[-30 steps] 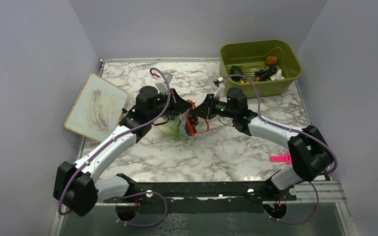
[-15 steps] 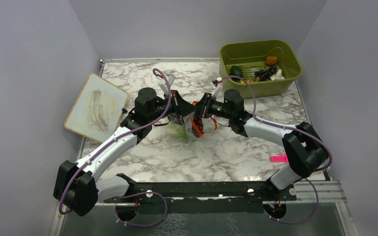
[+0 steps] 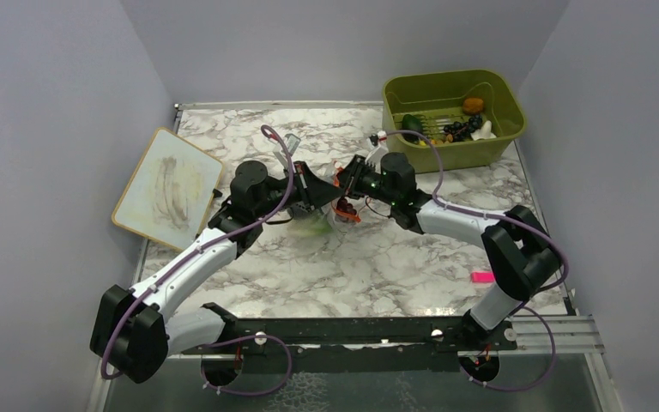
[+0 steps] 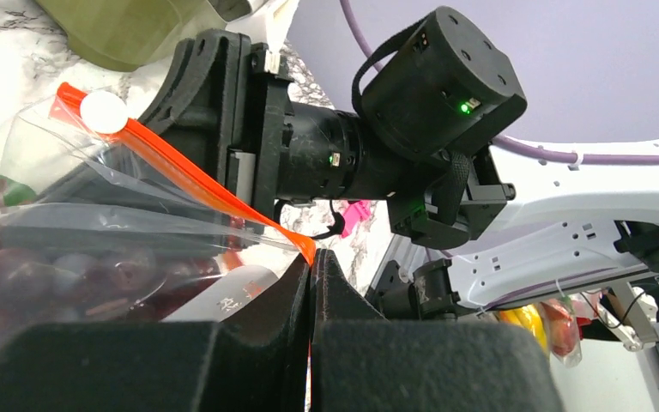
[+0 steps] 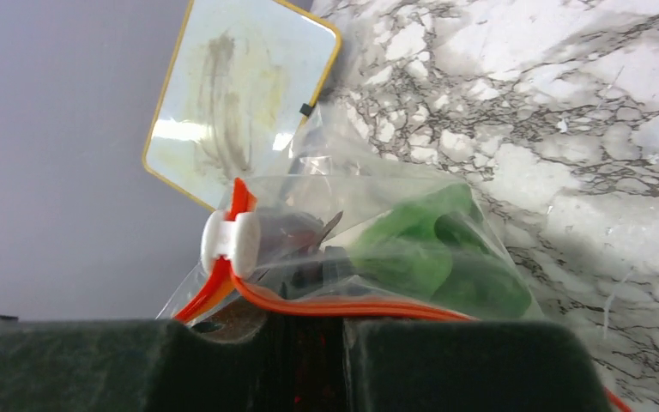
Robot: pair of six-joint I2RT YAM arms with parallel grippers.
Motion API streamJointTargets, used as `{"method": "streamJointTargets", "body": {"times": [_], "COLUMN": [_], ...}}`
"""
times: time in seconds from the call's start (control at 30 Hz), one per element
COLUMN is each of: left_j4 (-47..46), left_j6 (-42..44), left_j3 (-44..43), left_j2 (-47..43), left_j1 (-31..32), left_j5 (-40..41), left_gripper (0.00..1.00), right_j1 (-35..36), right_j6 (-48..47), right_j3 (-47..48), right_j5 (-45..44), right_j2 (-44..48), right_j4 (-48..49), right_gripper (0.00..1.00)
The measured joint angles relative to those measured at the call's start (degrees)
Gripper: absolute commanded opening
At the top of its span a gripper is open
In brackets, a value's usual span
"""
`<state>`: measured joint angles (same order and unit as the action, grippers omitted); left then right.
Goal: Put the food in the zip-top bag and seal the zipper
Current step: Place the fake fruit in the zipper food storage bag.
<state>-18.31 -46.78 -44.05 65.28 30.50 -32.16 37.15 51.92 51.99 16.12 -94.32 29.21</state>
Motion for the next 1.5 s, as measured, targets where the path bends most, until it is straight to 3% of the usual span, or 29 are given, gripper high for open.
{"method": "streamJointTargets", "body": {"times": [0.13, 0.23, 0.33, 0.47, 0.63, 0.87, 1.23, 1.5], "left_j4": [-0.4, -0.5, -0.4, 0.4, 1.8, 4.0, 4.3, 3.0], "left_j6": [0.1, 0.3, 0.6, 1.3, 1.9, 3.0, 3.9, 2.8], "left_j3": [0.8, 0.8, 0.8, 0.8, 0.8, 0.8, 0.8, 0.9], "left_j2": [-0.3, -0.5, -0.7, -1.2, -2.1, -2.6, -3.3, -2.1], "left_j1": [0.0, 0.0, 0.0, 0.0, 0.0, 0.0, -0.1, -0.2], "left_j5": [0.1, 0.3, 0.9, 2.3, 4.2, 4.8, 5.4, 5.1], "left_gripper": [0.0, 0.0, 0.0, 0.0, 0.0, 0.0, 0.0, 0.0], "right_j1": [0.0, 0.0, 0.0, 0.0, 0.0, -0.1, 0.0, 0.1], "right_j6": [-3.2, -8.2, -13.8, -21.5, -29.4, -35.6, -34.1, -23.0], "right_j3": [2.9, 6.6, 8.7, 9.3, 12.4, 13.9, 3.9, -2.4], "right_j5": [-0.9, -0.2, 1.3, 1.9, 2.6, 9.8, 15.4, 18.2], "right_j2": [-0.3, 0.0, 2.3, 8.3, 13.6, 17.0, 16.9, 10.2], "right_j4": [-5.0, -10.0, -16.4, -25.8, -36.5, -44.1, -41.7, -24.5], "right_gripper": [0.42, 0.51, 0.55, 0.54, 0.46, 0.4, 0.36, 0.33]}}
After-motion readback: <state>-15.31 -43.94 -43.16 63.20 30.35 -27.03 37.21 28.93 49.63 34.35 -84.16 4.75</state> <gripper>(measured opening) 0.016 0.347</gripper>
